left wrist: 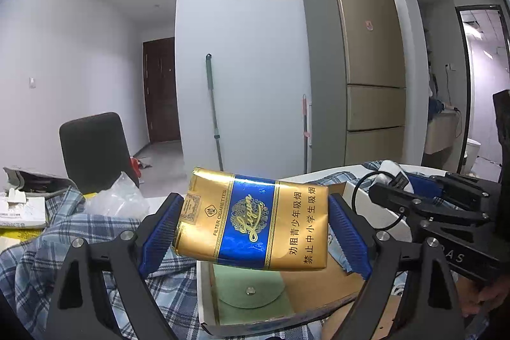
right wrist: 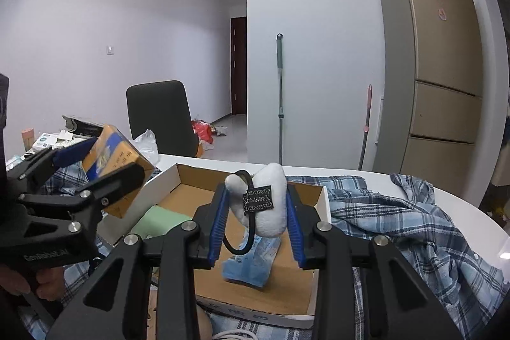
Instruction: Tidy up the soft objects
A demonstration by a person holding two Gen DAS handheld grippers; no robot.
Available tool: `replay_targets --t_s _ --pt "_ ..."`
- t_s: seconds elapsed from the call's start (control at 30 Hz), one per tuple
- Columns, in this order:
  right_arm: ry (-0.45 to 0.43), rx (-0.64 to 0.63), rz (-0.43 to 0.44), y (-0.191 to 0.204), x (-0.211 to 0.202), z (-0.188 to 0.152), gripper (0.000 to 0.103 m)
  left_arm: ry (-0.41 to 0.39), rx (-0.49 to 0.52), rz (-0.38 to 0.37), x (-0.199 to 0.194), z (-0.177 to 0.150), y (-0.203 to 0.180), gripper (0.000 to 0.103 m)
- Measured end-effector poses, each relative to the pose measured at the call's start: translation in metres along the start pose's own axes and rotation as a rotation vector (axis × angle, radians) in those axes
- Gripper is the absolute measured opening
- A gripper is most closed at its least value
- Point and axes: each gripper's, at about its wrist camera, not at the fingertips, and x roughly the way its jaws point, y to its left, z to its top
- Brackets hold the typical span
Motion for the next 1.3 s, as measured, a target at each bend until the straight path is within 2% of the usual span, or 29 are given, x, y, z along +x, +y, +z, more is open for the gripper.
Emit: replay_targets --t_s 0.37,0.4,0.43,0.47,0.5,0.57,0.63,1.3 --pt "0.008 0.000 0.001 -0.004 0.006 0.001 0.033 0.030 -0.059 0.024 0.006 -0.002 0.012 0.093" --pt "0.008 0.001 0.000 -0.004 0.006 0.001 0.033 0.032 -0.059 0.025 0.006 -0.002 0.012 0.095" --pt "0.008 0.003 0.000 -0.004 0.006 0.001 0.033 0.032 -0.059 0.027 0.006 -0.002 0.012 0.102" --pt "0.008 0.004 0.000 -0.005 0.006 0.001 0.034 0.030 -0.060 0.027 0.005 -0.002 0.012 0.103" --pt "0.009 0.004 0.001 -0.005 0.006 0.001 0.036 0.029 -0.059 0.027 0.005 -0.002 0.012 0.103" --pt "0.009 0.006 -0.011 -0.005 0.006 0.001 0.055 0.029 -0.060 0.031 0.004 -0.002 0.011 0.103" --pt "0.000 0.017 -0.024 -0.007 0.004 0.001 0.062 0.031 -0.062 0.031 0.004 -0.002 0.011 0.103" --pt "0.007 0.012 -0.022 -0.005 0.006 0.000 0.062 0.028 -0.061 0.035 0.003 -0.002 0.012 0.103"
